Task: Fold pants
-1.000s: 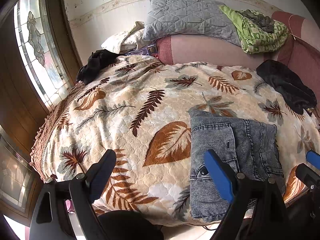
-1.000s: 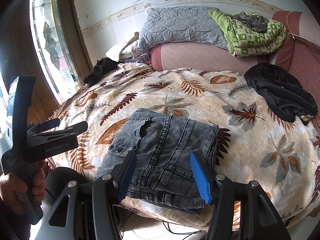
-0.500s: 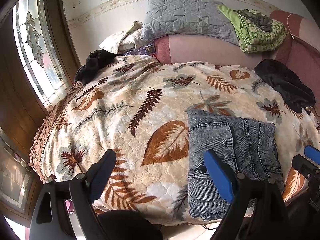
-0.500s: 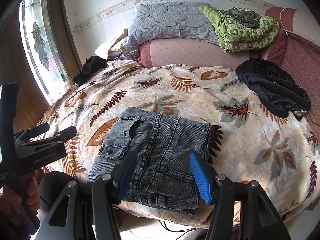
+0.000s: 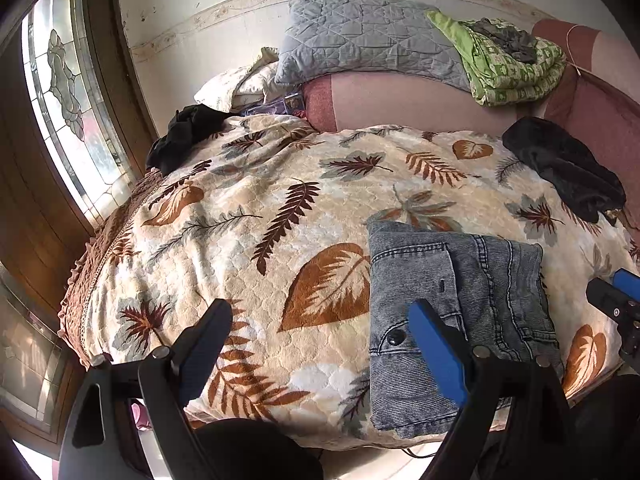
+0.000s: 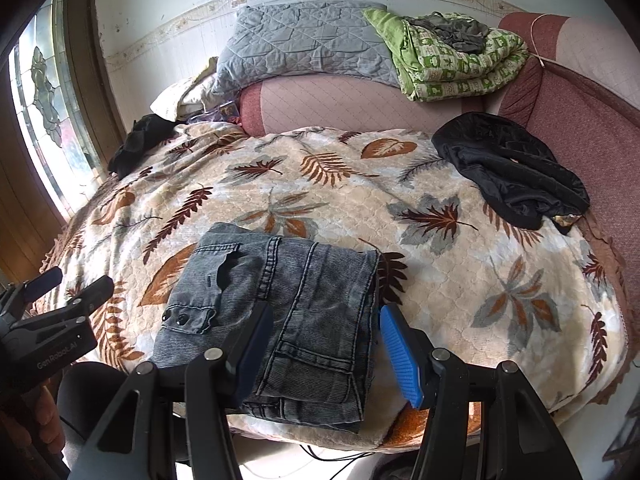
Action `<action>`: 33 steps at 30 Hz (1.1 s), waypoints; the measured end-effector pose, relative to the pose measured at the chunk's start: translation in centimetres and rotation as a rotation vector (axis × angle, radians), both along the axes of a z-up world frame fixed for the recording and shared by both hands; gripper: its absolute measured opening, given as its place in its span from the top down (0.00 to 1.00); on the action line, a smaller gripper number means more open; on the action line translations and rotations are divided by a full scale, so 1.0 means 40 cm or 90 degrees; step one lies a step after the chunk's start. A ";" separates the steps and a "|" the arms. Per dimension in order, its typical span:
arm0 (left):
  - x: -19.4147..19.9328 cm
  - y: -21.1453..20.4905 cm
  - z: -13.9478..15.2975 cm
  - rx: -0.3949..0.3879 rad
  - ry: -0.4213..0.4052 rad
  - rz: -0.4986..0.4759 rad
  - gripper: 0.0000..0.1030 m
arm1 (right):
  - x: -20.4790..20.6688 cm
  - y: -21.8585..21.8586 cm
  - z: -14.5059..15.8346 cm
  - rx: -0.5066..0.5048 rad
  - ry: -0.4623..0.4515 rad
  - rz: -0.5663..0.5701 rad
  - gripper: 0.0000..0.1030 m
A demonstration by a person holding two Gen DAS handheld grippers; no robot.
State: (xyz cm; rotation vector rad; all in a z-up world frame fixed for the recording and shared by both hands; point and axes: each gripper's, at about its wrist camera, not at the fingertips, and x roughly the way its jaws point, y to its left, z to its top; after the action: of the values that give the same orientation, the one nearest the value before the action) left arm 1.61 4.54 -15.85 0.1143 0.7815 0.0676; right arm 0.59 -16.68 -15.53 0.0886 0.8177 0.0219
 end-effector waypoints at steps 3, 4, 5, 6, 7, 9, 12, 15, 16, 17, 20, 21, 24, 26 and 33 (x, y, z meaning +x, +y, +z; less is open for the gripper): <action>-0.004 -0.008 0.003 0.003 -0.001 -0.005 0.13 | -0.001 -0.003 0.007 -0.019 -0.004 -0.016 0.42; -0.006 -0.011 0.004 0.005 -0.002 -0.007 0.13 | -0.001 -0.002 0.010 -0.028 -0.007 -0.019 0.42; -0.007 -0.013 0.004 0.007 -0.002 -0.008 0.13 | -0.001 -0.002 0.013 -0.034 -0.009 -0.019 0.42; -0.007 -0.014 0.004 0.007 -0.001 -0.008 0.13 | -0.001 -0.002 0.014 -0.036 -0.009 -0.019 0.42; -0.009 -0.014 0.003 0.007 -0.001 -0.009 0.13 | -0.001 -0.002 0.016 -0.040 -0.010 -0.022 0.42; -0.010 -0.015 0.001 0.008 0.001 -0.010 0.13 | -0.002 -0.001 0.019 -0.051 -0.013 -0.026 0.42; -0.010 -0.013 0.000 0.008 0.003 -0.009 0.13 | -0.004 0.003 0.020 -0.063 -0.015 -0.031 0.42; -0.011 -0.013 -0.003 0.007 0.005 -0.009 0.13 | -0.004 0.008 0.021 -0.074 -0.015 -0.031 0.42; -0.011 -0.013 -0.004 0.007 0.005 -0.009 0.13 | -0.005 0.010 0.021 -0.076 -0.016 -0.030 0.42; -0.010 -0.013 -0.003 0.007 0.005 -0.009 0.13 | -0.005 0.011 0.021 -0.077 -0.016 -0.029 0.42; -0.010 -0.011 -0.009 0.006 0.009 -0.010 0.13 | -0.005 0.021 0.022 -0.094 -0.018 -0.029 0.42; -0.009 -0.010 -0.011 0.006 0.010 -0.010 0.13 | -0.005 0.023 0.022 -0.098 -0.018 -0.027 0.42; -0.009 -0.008 -0.017 0.005 0.013 -0.010 0.13 | -0.004 0.031 0.020 -0.110 -0.020 -0.025 0.42; -0.007 -0.007 -0.020 0.005 0.014 -0.009 0.13 | -0.003 0.033 0.018 -0.111 -0.017 -0.022 0.42; -0.001 -0.004 -0.032 0.007 0.023 -0.005 0.13 | 0.001 0.036 0.001 -0.111 -0.006 -0.019 0.42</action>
State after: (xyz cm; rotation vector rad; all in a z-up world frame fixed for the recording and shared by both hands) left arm 1.56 4.40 -17.13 0.1289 0.8165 0.0617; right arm 0.62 -15.23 -15.51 -0.0636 0.8053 -0.0766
